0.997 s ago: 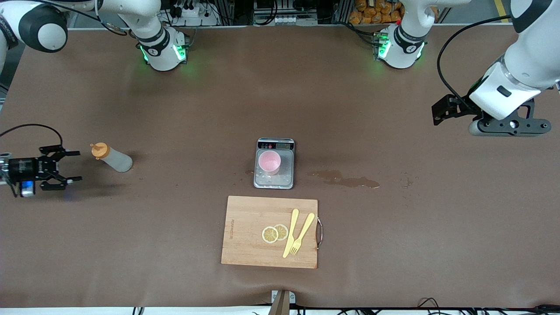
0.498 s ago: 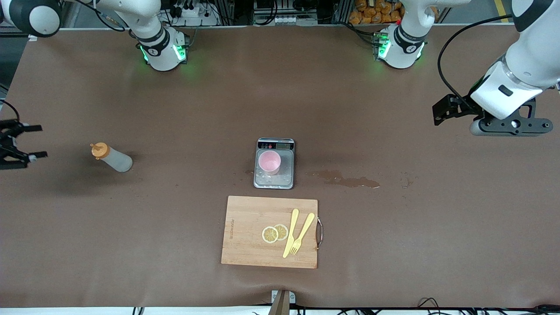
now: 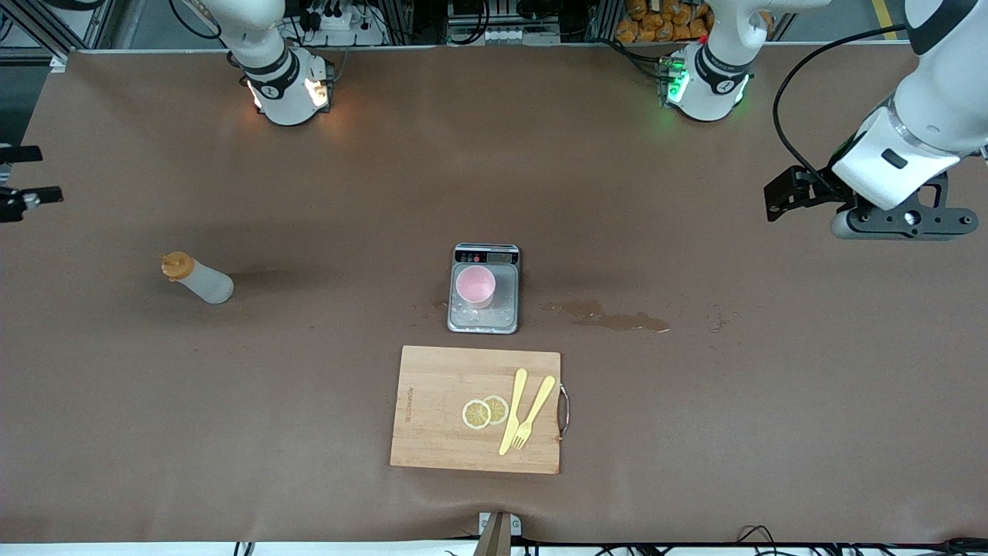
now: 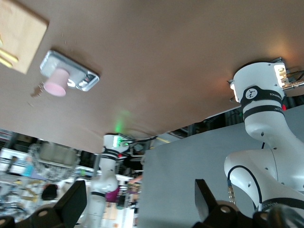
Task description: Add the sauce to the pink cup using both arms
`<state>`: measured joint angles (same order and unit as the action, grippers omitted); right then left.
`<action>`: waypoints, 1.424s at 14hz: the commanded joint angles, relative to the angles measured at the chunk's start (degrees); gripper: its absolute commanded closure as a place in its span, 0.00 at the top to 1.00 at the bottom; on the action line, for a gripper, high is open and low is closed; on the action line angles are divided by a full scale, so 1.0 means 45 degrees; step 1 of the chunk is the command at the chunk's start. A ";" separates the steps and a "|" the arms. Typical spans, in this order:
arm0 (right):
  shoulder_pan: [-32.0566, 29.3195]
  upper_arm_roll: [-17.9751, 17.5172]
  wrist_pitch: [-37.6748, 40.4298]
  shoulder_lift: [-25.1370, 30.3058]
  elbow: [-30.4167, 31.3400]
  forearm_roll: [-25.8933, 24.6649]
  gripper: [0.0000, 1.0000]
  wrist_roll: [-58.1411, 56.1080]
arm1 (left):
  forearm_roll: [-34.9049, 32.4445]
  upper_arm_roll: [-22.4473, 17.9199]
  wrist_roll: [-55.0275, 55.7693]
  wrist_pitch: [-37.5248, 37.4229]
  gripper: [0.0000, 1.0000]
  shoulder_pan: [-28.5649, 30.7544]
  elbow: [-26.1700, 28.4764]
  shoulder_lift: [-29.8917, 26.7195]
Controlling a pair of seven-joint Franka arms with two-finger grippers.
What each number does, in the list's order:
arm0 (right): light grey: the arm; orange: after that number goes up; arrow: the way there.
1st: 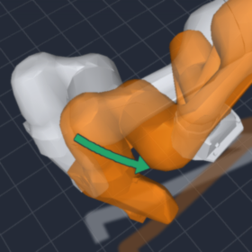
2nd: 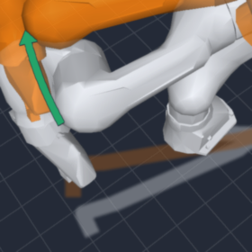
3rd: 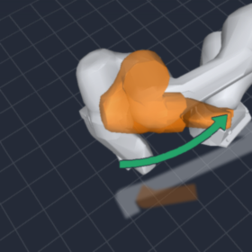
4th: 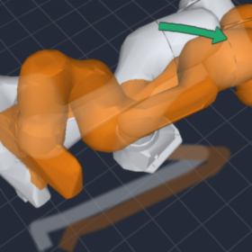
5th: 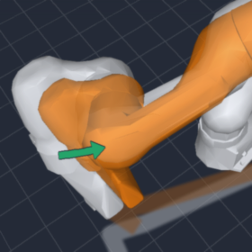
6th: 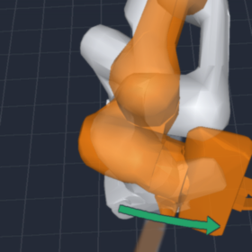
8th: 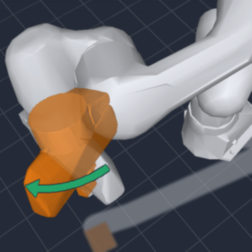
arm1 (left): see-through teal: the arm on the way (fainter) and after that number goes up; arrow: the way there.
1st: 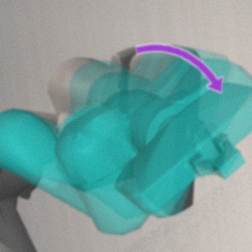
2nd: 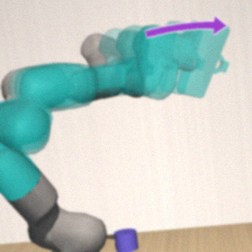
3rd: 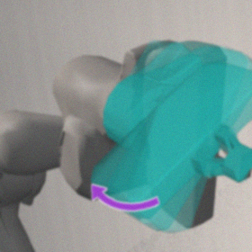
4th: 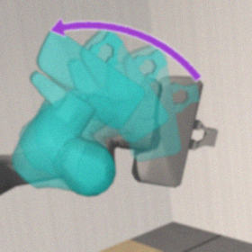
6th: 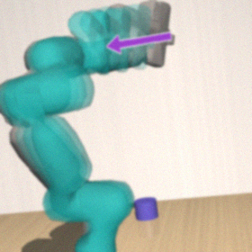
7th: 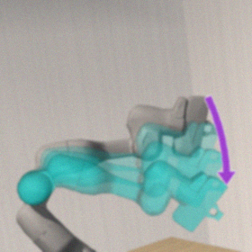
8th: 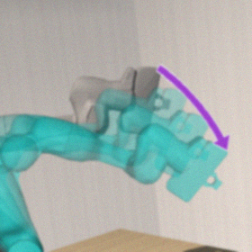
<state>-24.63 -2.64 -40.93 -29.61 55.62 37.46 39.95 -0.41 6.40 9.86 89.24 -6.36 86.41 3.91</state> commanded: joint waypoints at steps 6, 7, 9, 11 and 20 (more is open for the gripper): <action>0.5235 0.0333 -0.2151 0.2222 0.0784 -0.5875 1.00 -0.1115 | -0.0163 0.0042 -0.0218 -0.0260 1.00 0.0123 0.0230 -0.0576; 0.5180 0.0391 -0.2540 0.2708 0.1404 -0.6367 1.00 -0.2768 | -0.0163 0.0061 -0.0218 -0.0260 1.00 0.0123 0.0328 -0.0615; 0.4307 0.0955 -0.4835 0.4675 0.3935 -0.6509 1.00 -0.5876 | -0.0143 0.0062 -0.0218 -0.0260 1.00 0.0143 0.0543 -0.0829; 0.4164 0.1521 -0.7492 0.6474 0.6535 -0.6586 1.00 -0.6806 | -0.0104 0.0062 -0.0237 -0.0241 1.00 0.0143 0.0797 -0.1065; 0.4476 0.1700 -1.0747 0.7049 0.8286 -0.7934 1.00 -0.6828 | -0.0065 0.0062 -0.0237 -0.0241 1.00 0.0143 0.0798 -0.1045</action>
<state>-5.55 5.14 -88.46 1.20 91.96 3.61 9.30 -0.41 6.41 9.86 88.22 -6.09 88.67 0.77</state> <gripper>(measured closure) 0.000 0.000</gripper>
